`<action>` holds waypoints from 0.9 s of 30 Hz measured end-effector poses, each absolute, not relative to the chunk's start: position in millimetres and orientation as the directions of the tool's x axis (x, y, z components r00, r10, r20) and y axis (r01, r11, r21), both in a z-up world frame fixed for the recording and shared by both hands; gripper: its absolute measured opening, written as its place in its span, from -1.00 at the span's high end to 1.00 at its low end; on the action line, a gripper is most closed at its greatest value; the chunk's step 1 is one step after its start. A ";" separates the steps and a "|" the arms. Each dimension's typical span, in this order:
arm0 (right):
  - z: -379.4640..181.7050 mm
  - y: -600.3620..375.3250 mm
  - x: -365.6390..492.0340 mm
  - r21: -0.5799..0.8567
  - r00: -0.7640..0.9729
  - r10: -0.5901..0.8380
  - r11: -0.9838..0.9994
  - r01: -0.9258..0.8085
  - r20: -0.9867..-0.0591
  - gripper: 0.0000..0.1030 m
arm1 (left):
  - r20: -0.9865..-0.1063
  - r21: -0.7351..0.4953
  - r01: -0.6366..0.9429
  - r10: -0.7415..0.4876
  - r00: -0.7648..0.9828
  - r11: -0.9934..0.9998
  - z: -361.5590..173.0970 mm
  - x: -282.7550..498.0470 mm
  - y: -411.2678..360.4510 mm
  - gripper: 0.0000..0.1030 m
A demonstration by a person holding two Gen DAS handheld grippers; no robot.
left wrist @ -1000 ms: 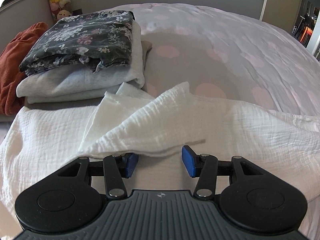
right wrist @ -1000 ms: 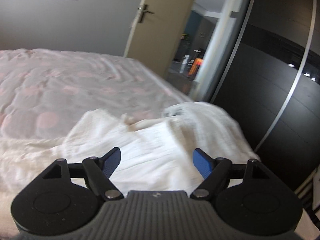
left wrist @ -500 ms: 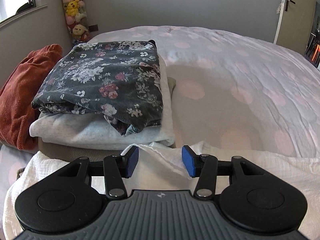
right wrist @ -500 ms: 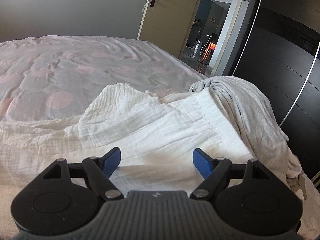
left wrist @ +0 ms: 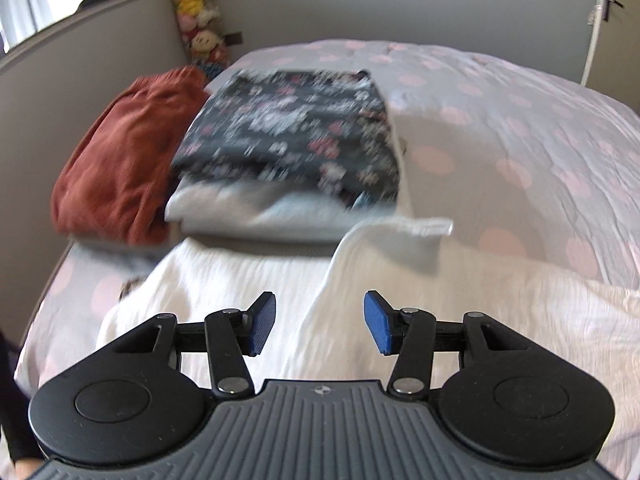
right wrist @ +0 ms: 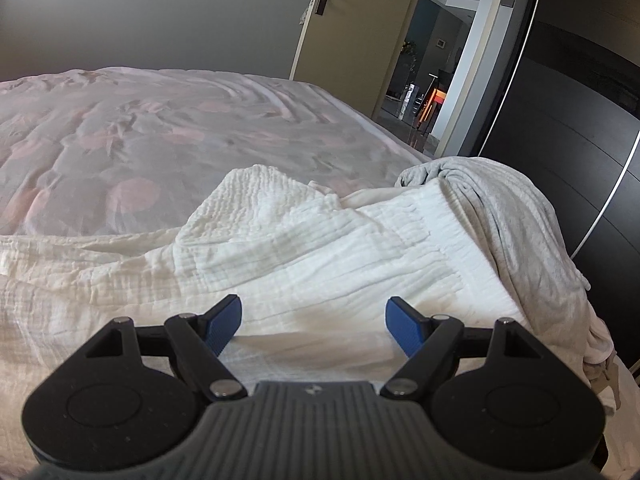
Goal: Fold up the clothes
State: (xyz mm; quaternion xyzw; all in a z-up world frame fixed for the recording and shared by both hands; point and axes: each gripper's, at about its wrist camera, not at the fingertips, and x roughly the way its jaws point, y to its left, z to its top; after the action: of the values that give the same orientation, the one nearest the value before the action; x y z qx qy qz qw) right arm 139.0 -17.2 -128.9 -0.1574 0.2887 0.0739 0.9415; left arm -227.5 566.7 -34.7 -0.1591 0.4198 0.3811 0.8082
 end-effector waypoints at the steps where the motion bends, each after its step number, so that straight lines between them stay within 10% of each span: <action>1: -128.5 -17.5 138.8 -0.252 0.822 0.050 0.940 -0.231 -0.568 -0.58 | -0.812 0.044 -0.764 0.469 0.348 0.643 -37.3 -235.5 565.7 0.09; 11: -121.8 -23.3 133.2 -0.233 0.835 0.059 0.947 -0.219 -0.547 -0.58 | -0.874 -0.219 -0.868 0.305 0.378 0.447 -78.6 -271.4 570.4 0.13; 15: -121.5 -22.9 132.8 -0.234 0.834 0.060 0.947 -0.222 -0.548 -0.57 | -0.871 -0.233 -0.866 0.301 0.388 0.442 -77.5 -268.8 563.4 0.62; 27: -105.8 -25.8 133.5 -0.099 0.759 0.196 0.941 -0.323 -0.621 -0.57 | -0.677 -0.277 -0.702 0.385 0.627 0.656 5.7 -210.2 498.4 0.88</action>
State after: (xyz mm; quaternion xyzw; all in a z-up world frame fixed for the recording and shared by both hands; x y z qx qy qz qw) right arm 133.5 -25.8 -105.8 -0.1004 0.3178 0.1392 0.9325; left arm -210.2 498.4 5.7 -0.2691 0.2947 0.3157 0.8609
